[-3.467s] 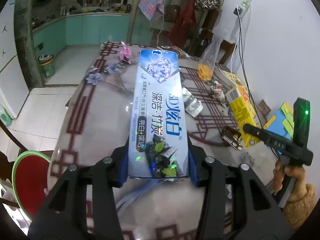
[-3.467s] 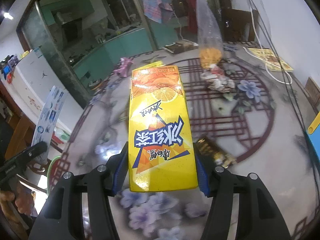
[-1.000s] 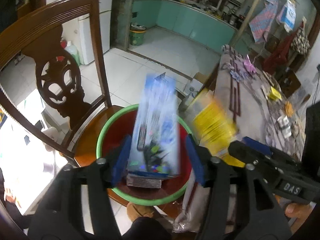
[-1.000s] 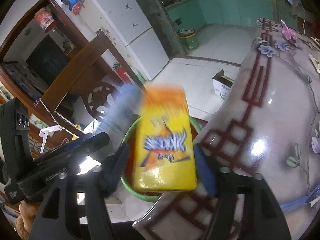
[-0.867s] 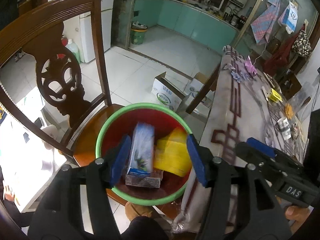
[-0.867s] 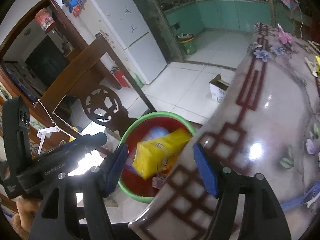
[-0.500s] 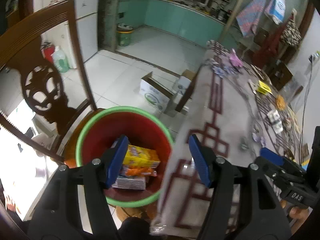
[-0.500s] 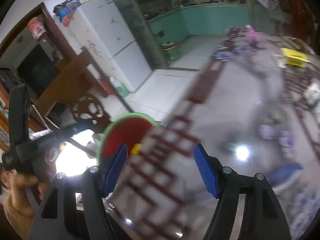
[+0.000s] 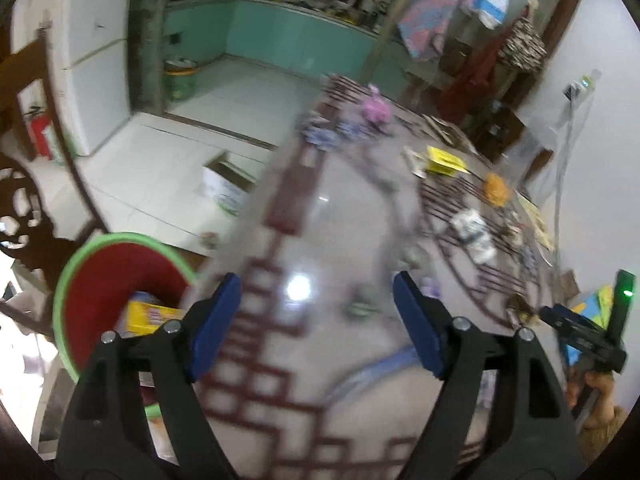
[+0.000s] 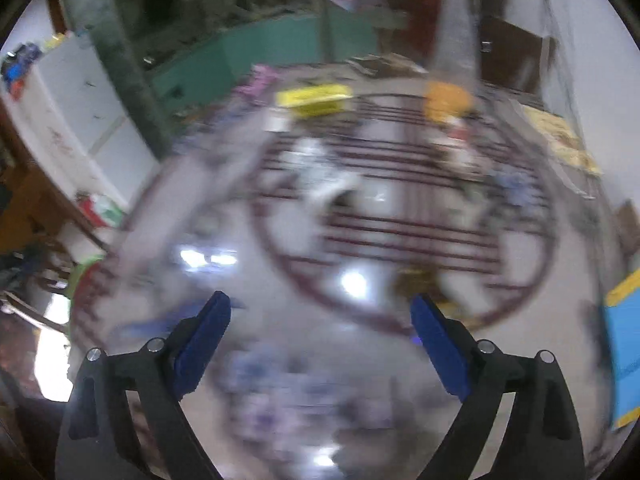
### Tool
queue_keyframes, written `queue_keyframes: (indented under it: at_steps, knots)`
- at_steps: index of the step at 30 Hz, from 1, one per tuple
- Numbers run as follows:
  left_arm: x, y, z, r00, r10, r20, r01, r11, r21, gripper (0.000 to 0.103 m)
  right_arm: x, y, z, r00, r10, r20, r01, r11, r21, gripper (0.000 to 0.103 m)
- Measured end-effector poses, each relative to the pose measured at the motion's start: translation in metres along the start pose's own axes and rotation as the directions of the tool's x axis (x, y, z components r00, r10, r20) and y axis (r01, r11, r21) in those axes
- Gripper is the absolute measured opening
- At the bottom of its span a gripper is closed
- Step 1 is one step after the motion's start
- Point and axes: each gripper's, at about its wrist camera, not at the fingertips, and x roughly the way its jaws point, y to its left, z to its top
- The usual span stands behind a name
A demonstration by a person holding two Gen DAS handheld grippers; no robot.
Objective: Collect trash
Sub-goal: 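Grasp the gold cigarette pack with the right tool while the left tool grasps the white paper cup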
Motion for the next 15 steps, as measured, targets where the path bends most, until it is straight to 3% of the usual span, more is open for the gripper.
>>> queue_keyframes:
  at_steps: [2, 4, 8, 15]
  knots:
    - [0.013, -0.024, 0.0, 1.0, -0.003, -0.022, 0.004, 0.999, 0.037, 0.076, 0.011, -0.024, -0.002, 0.996, -0.085, -0.037, 0.085, 0.996, -0.009, 0.09]
    - [0.024, -0.049, -0.001, 0.999, -0.013, -0.032, 0.016, 0.997, 0.073, 0.076, 0.024, -0.04, -0.006, 0.991, -0.109, -0.071, 0.11, 0.994, 0.008, 0.09]
    - [0.03, -0.079, -0.003, 0.999, -0.036, -0.001, 0.036, 0.995, 0.088, 0.076, 0.057, -0.064, -0.017, 0.981, -0.092, -0.17, 0.095, 0.995, 0.014, 0.088]
    - [0.054, -0.109, -0.005, 0.999, -0.039, -0.006, 0.039, 0.997, 0.064, 0.076, 0.06, -0.065, -0.012, 0.987, -0.042, -0.152, 0.043, 0.999, 0.004, 0.085]
